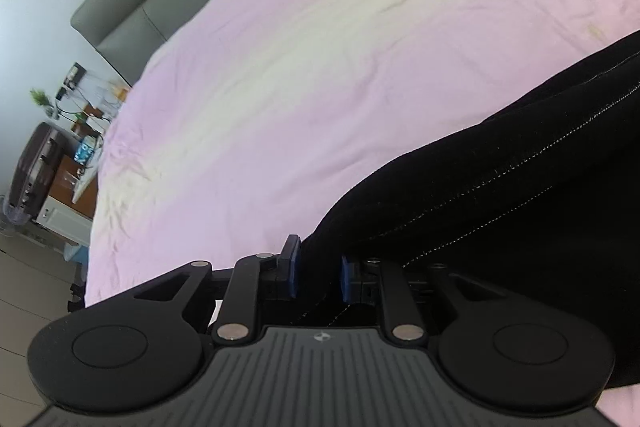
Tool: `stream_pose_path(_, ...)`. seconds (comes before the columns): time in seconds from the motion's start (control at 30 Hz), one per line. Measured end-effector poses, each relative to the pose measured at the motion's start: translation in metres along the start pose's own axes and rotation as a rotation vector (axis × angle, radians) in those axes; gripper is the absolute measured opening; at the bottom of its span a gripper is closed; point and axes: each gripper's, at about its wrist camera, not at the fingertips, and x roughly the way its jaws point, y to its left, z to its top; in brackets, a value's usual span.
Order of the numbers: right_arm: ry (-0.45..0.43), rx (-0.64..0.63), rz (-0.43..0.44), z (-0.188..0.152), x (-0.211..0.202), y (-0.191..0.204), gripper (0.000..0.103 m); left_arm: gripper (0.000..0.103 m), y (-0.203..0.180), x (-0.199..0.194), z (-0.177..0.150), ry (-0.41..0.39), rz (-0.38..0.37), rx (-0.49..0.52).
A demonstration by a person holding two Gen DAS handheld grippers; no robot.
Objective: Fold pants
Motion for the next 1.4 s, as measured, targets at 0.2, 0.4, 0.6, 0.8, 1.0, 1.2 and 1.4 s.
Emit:
stream_pose_path(0.2,0.067,-0.033,0.010,0.011,0.065,0.033,0.000,0.032,-0.006,0.055,-0.004,0.049,-0.055,-0.021)
stream_pose_path(0.4,0.081,-0.075,-0.001,0.005,0.078,0.050,0.000,0.029,-0.010,0.063,-0.010,0.044,-0.078,-0.067)
stream_pose_path(0.6,0.036,-0.027,-0.018,0.009,0.047,0.026,0.000,0.023,0.015,0.010,-0.010,-0.033,-0.094,-0.162)
stream_pose_path(0.8,0.025,0.043,-0.039,0.026,0.040,0.018,0.000,0.024,0.012,0.015,0.006,0.004,-0.076,-0.188)
stream_pose_path(1.0,0.076,0.020,-0.038,0.024,0.069,0.038,0.000,0.034,0.002,0.054,0.010,0.047,-0.090,-0.179)
stream_pose_path(1.2,0.041,0.006,-0.044,0.025,0.054,0.039,0.053,0.081,0.023,0.034,0.011,0.004,-0.031,-0.210)
stream_pose_path(1.4,-0.010,0.043,0.058,0.026,0.002,0.045,0.060,0.081,0.061,-0.006,-0.007,-0.007,-0.047,-0.275)
